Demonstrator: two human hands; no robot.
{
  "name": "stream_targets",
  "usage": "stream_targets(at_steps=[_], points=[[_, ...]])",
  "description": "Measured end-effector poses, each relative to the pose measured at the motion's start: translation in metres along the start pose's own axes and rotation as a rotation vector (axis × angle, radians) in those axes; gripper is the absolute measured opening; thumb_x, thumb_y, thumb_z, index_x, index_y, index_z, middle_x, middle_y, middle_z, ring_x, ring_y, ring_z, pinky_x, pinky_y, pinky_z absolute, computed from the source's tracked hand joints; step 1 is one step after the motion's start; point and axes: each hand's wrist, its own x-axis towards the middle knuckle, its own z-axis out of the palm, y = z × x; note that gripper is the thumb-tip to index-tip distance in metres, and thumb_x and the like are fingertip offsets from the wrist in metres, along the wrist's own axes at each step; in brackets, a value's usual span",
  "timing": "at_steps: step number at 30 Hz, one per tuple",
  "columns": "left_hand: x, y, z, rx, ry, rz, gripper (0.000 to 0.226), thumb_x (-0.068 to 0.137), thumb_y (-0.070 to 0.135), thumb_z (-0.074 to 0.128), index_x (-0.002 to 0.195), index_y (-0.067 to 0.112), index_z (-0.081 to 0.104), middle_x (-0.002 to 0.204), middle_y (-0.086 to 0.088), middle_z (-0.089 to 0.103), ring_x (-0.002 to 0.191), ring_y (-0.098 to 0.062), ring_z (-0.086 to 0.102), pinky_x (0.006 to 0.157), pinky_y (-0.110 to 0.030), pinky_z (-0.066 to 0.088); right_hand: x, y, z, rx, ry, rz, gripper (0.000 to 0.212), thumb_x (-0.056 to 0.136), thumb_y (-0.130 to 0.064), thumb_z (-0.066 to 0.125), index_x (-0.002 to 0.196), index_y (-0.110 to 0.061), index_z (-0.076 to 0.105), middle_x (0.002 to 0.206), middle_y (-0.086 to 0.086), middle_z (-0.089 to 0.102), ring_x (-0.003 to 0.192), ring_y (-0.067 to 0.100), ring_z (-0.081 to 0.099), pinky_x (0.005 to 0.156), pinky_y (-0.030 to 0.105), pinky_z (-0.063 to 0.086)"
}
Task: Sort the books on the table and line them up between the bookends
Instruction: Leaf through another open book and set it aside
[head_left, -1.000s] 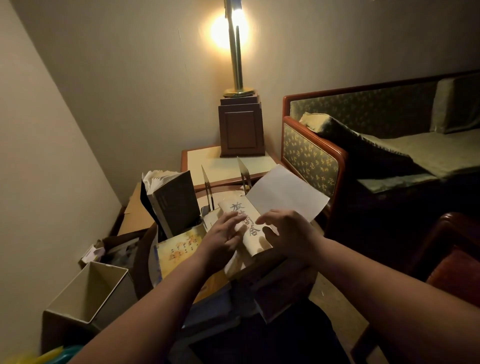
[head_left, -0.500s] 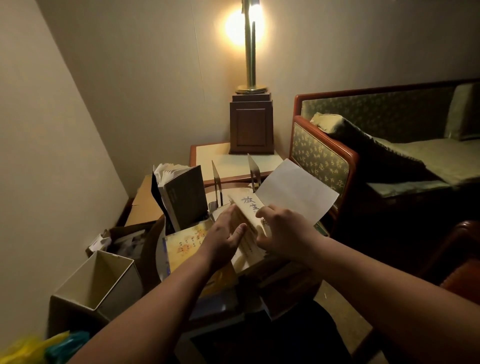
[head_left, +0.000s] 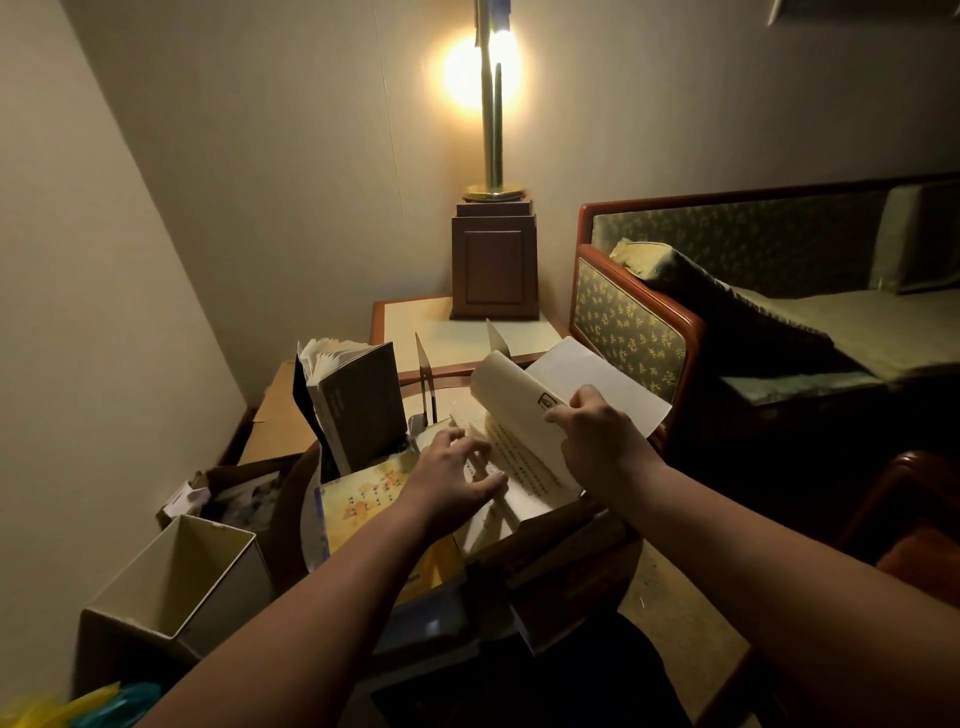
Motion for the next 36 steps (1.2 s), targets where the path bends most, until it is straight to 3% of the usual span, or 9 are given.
stream_targets(at_steps=[5, 9, 12, 15, 18, 22, 28, 32, 36], points=[[0.004, 0.002, -0.003, 0.016, -0.049, -0.033, 0.056, 0.084, 0.056, 0.064, 0.136, 0.038, 0.051, 0.156, 0.000, 0.025, 0.141, -0.029, 0.028, 0.109, -0.048, 0.039, -0.004, 0.016, 0.009, -0.015, -0.070, 0.161, 0.025, 0.097, -0.024, 0.055, 0.120, -0.022, 0.065, 0.104, 0.008, 0.053, 0.096, 0.027, 0.057, 0.081, 0.040, 0.056], [0.007, -0.003, -0.011, -0.002, -0.085, -0.050, 0.054, 0.085, 0.049, 0.065, 0.136, 0.039, 0.050, 0.157, 0.001, 0.024, 0.143, -0.030, 0.024, 0.112, -0.052, 0.034, -0.007, 0.023, 0.022, 0.015, -0.176, 0.195, 0.026, 0.096, -0.034, 0.052, 0.114, -0.023, 0.067, 0.116, 0.000, 0.054, 0.107, 0.020, 0.050, 0.088, 0.037, 0.051], [0.009, -0.007, -0.016, -0.020, -0.111, -0.066, 0.052, 0.085, 0.045, 0.066, 0.134, 0.040, 0.051, 0.157, 0.002, 0.024, 0.144, -0.030, 0.024, 0.112, -0.053, 0.034, -0.006, 0.020, 0.029, 0.088, -0.210, 0.183, 0.049, 0.093, -0.062, 0.045, 0.100, -0.019, 0.067, 0.099, -0.005, 0.058, 0.087, 0.011, 0.056, 0.070, 0.024, 0.051], [0.009, -0.009, -0.019, -0.045, -0.131, -0.068, 0.050, 0.085, 0.042, 0.067, 0.133, 0.039, 0.052, 0.157, 0.002, 0.024, 0.144, -0.028, 0.025, 0.114, -0.053, 0.034, -0.003, 0.013, 0.031, 0.046, -0.211, 0.180, 0.066, 0.080, -0.082, 0.044, 0.090, -0.020, 0.064, 0.085, -0.007, 0.059, 0.069, 0.009, 0.058, 0.058, 0.022, 0.054], [0.008, -0.009, -0.021, -0.051, -0.147, -0.074, 0.051, 0.086, 0.041, 0.068, 0.134, 0.038, 0.051, 0.157, 0.003, 0.024, 0.145, -0.027, 0.025, 0.115, -0.052, 0.033, -0.001, 0.011, 0.030, 0.096, -0.181, 0.198, 0.053, 0.085, -0.067, 0.057, 0.102, -0.018, 0.064, 0.091, -0.005, 0.062, 0.074, 0.010, 0.060, 0.060, 0.024, 0.056], [0.007, -0.007, -0.024, -0.047, -0.148, -0.088, 0.051, 0.086, 0.038, 0.068, 0.134, 0.038, 0.051, 0.157, 0.003, 0.024, 0.144, -0.026, 0.027, 0.113, -0.051, 0.036, 0.000, 0.019, 0.019, 0.275, -0.071, 0.220, 0.040, 0.093, -0.041, 0.060, 0.122, -0.014, 0.055, 0.116, 0.006, 0.065, 0.094, 0.019, 0.067, 0.062, 0.021, 0.056], [0.005, 0.008, -0.032, 0.079, -0.098, 0.080, 0.063, 0.084, 0.025, 0.071, 0.139, 0.042, 0.045, 0.159, 0.007, 0.021, 0.148, -0.024, 0.018, 0.116, -0.054, 0.030, -0.009, 0.045, 0.016, 0.214, 0.116, 0.189, 0.057, 0.091, -0.016, 0.063, 0.141, -0.018, 0.036, 0.128, 0.008, 0.054, 0.112, 0.026, 0.062, 0.075, 0.028, 0.060], [0.011, 0.033, -0.031, 0.236, -0.208, 0.217, 0.071, 0.091, 0.011, 0.060, 0.149, 0.043, 0.032, 0.163, 0.009, 0.010, 0.149, -0.022, 0.016, 0.117, -0.041, 0.033, -0.016, 0.058, 0.019, 0.127, 0.063, 0.196, 0.060, 0.087, -0.012, 0.065, 0.142, -0.019, 0.042, 0.137, 0.005, 0.050, 0.120, 0.024, 0.054, 0.086, 0.030, 0.055], [0.019, 0.051, -0.018, 0.305, -0.291, 0.186, 0.059, 0.103, 0.040, 0.038, 0.155, 0.042, 0.011, 0.165, 0.008, 0.003, 0.150, -0.023, 0.012, 0.119, -0.046, 0.024, -0.024, 0.060, 0.025, 0.115, -0.080, 0.190, 0.076, 0.083, -0.012, 0.066, 0.149, -0.026, 0.032, 0.148, -0.001, 0.040, 0.130, 0.024, 0.042, 0.098, 0.038, 0.049]])
